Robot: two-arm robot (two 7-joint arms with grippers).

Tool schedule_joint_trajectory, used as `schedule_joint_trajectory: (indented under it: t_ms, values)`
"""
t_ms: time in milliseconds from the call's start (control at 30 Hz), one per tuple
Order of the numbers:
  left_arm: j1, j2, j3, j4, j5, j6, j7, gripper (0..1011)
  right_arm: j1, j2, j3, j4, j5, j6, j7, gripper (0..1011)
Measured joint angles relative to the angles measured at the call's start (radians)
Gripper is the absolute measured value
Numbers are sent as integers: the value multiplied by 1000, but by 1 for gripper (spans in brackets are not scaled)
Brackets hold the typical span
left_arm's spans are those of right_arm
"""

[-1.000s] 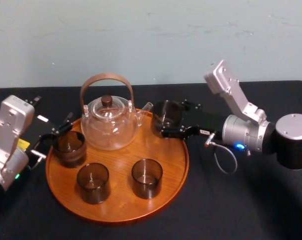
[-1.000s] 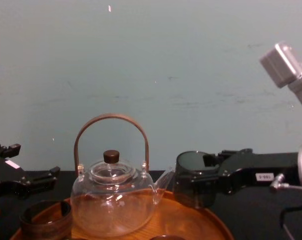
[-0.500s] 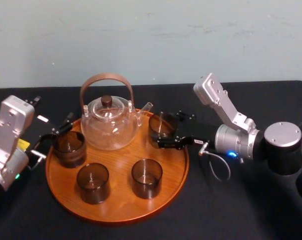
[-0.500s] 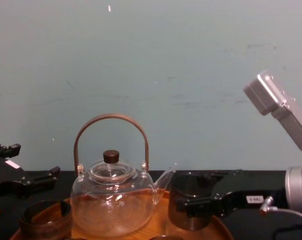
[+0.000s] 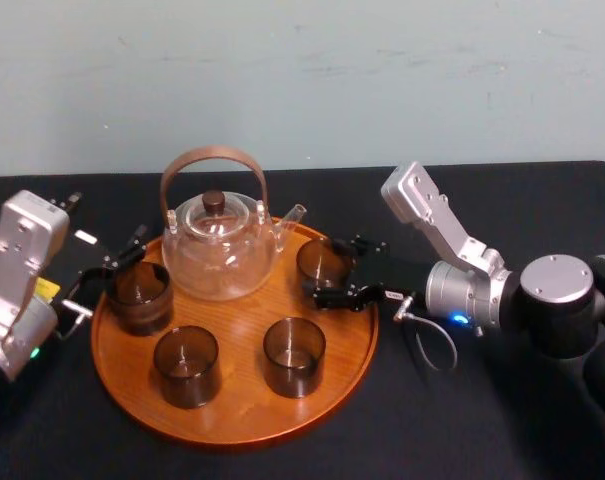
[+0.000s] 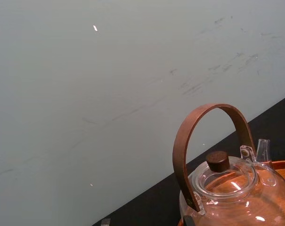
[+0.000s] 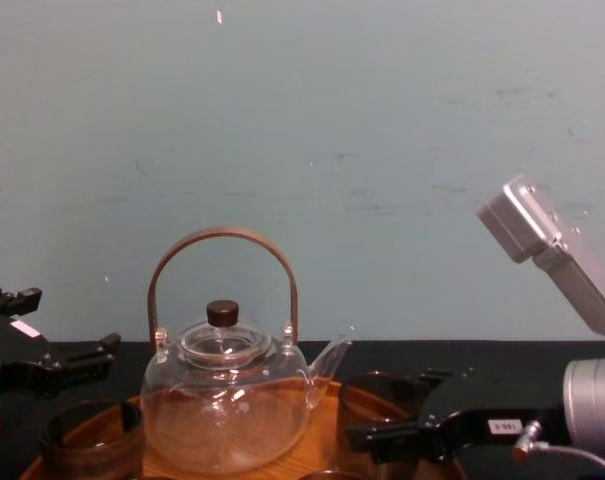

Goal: Pick up the glass from the table and place it on the tray.

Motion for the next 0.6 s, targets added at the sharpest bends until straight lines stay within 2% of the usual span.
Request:
schedule_joint_trajectory:
  t_ms: [600]
  values:
    - [0, 0, 0, 0, 0, 0, 0, 1001, -4, -6, -3, 12, -23, 1, -7, 905]
